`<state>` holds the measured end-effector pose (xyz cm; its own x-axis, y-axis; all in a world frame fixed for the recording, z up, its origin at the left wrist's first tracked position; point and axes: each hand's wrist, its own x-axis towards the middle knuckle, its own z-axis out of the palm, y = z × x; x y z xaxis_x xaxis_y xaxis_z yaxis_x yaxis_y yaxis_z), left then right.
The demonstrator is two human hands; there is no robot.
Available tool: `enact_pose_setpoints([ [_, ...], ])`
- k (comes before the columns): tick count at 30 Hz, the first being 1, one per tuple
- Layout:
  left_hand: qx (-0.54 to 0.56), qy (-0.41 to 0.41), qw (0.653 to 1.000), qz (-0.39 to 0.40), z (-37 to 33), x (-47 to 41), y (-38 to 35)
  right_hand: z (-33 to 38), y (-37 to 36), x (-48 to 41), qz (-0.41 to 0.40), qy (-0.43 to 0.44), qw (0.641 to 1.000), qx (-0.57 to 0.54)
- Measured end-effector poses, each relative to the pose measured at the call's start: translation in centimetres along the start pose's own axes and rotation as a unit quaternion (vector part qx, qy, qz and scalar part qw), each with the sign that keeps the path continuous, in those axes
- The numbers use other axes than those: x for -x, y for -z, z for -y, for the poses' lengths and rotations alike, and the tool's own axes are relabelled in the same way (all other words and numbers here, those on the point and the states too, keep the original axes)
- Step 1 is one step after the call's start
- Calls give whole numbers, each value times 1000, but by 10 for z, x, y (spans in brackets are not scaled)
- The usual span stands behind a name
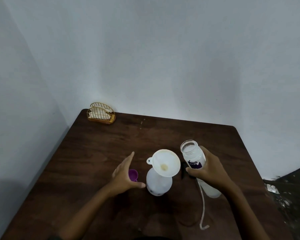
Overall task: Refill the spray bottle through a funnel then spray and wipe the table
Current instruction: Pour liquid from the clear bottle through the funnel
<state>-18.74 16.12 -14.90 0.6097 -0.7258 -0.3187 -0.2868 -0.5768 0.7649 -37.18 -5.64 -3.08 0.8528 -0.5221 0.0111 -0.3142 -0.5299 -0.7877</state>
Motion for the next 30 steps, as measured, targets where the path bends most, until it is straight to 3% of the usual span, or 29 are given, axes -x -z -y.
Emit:
enact_pose_setpoints([
  [3,51,-118,992,6,-44,14,10,-1,1,0,28,-4,999,40],
  [7,-66,-211,974,-48,-82,21,9,-5,2,-2,51,-6,995,85],
  [15,-172,-182,968,-33,-98,6,1,-8,2,-7,66,-1,989,136],
  [23,-161,-172,971,-53,-95,5,0,-5,2,-10,84,0,970,228],
  [30,-105,-143,984,-20,-94,9,-1,4,3,-10,101,-5,957,274],
])
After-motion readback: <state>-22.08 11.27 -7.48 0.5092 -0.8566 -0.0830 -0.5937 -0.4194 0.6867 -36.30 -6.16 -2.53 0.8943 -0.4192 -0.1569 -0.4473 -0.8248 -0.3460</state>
